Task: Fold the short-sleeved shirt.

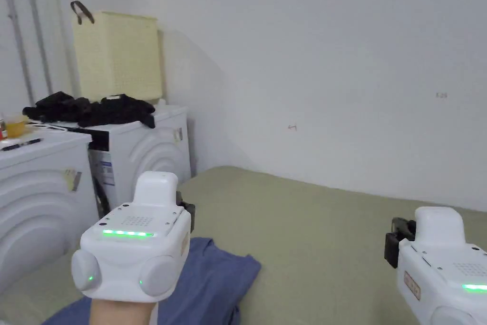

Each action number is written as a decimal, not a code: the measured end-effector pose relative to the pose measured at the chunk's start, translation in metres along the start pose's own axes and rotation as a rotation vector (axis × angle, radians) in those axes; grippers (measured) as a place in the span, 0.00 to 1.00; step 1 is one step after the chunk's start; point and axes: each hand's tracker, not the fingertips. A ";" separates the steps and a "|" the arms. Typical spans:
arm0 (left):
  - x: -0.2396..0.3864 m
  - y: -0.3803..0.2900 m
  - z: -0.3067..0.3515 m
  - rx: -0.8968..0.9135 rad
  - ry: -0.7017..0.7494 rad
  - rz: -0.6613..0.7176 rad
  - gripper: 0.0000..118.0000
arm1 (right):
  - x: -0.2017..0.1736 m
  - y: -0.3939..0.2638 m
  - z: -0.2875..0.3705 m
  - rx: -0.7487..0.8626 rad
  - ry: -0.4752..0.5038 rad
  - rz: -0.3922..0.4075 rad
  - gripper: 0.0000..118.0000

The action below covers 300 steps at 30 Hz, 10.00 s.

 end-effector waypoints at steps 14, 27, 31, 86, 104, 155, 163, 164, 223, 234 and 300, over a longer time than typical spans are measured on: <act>-0.087 -0.032 0.006 -0.086 0.165 0.013 0.03 | -0.075 -0.020 -0.030 -0.058 0.174 0.001 0.02; -0.067 -0.069 -0.078 -0.221 0.100 0.021 0.03 | -0.069 -0.050 -0.066 -0.131 0.166 0.027 0.02; -0.050 -0.098 -0.128 -0.326 0.045 0.031 0.03 | -0.065 -0.071 -0.082 -0.186 0.163 0.005 0.03; 0.509 -0.054 -0.109 -0.626 -0.957 -0.249 0.00 | 0.237 -0.108 0.132 -0.324 -0.475 -0.138 0.03; 0.500 -0.170 -0.129 -0.763 -0.882 -0.285 0.98 | 0.257 -0.132 0.121 -0.376 -0.504 -0.167 0.03; 0.165 -0.226 -0.282 -0.941 -0.314 -0.216 0.98 | 0.194 -0.134 0.025 -0.399 -0.354 -0.115 0.03; 0.170 -0.193 -0.246 -0.865 -0.398 -0.182 0.00 | 0.250 -0.128 -0.006 -0.457 -0.400 -0.111 0.03; 0.174 -0.193 -0.247 -0.867 -0.386 -0.202 0.00 | 0.261 -0.125 -0.015 -0.465 -0.397 -0.154 0.03; 0.145 0.160 -0.155 -0.224 -0.236 -0.109 0.00 | 0.350 0.179 0.047 -0.251 -0.427 -0.134 0.03; 0.203 0.203 -0.217 -0.156 -0.188 -0.153 0.00 | 0.387 0.202 -0.033 -0.214 -0.475 -0.111 0.03; 0.104 -0.133 -0.035 -0.473 -0.396 -0.070 1.00 | 0.239 -0.151 0.159 -0.465 -0.449 -0.240 0.96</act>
